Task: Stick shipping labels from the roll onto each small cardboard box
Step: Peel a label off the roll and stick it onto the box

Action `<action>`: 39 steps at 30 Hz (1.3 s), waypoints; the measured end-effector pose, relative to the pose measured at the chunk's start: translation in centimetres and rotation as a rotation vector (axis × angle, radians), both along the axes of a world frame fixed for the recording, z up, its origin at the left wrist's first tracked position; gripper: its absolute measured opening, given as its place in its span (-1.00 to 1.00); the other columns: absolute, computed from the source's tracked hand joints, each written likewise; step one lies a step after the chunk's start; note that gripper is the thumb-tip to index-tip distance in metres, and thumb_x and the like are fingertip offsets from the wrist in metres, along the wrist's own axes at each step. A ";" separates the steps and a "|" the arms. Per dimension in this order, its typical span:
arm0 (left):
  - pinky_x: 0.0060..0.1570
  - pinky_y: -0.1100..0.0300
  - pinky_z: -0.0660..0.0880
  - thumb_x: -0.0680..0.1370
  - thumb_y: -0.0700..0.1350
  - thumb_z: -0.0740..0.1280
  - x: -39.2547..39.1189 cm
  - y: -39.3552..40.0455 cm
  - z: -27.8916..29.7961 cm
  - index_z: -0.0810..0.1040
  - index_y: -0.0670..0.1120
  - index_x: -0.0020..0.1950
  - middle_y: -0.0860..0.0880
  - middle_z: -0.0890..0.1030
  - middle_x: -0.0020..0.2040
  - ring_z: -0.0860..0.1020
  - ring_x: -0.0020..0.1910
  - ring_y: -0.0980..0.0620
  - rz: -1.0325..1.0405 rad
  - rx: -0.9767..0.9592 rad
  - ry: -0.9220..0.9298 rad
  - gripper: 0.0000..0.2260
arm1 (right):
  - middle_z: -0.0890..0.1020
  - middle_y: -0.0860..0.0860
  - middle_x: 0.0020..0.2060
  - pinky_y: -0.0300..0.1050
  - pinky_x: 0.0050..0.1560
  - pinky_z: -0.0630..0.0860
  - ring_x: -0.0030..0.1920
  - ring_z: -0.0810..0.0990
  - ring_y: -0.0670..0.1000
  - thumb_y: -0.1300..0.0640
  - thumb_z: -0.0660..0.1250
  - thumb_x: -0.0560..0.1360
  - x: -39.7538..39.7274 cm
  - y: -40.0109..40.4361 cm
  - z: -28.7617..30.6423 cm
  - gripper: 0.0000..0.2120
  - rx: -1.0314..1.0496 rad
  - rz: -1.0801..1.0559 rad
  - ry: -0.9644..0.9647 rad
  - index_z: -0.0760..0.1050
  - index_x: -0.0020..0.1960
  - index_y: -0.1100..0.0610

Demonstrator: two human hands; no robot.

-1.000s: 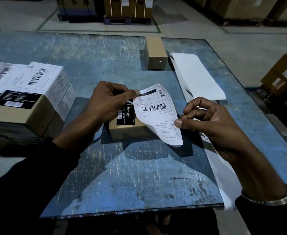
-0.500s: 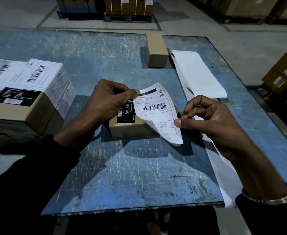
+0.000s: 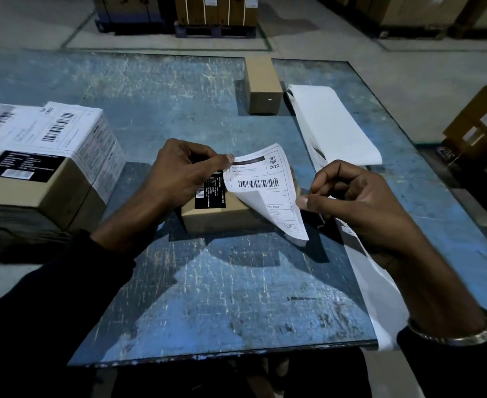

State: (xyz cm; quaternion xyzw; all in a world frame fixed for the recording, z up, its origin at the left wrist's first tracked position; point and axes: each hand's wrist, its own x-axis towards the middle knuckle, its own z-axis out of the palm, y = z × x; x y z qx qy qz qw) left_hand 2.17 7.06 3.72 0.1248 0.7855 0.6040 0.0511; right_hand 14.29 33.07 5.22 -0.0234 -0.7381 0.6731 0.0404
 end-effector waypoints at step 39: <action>0.19 -0.10 0.69 0.42 0.07 0.58 2.5 -1.0 -0.2 0.79 -0.07 0.05 -0.01 0.80 0.01 0.77 0.04 -0.09 -0.188 -0.007 -0.079 -0.70 | 0.76 -0.25 0.08 0.02 0.24 0.65 0.11 0.73 -0.20 -0.23 0.56 0.50 -1.5 -2.8 -2.0 -0.59 0.262 -0.110 -0.040 0.68 0.28 -0.10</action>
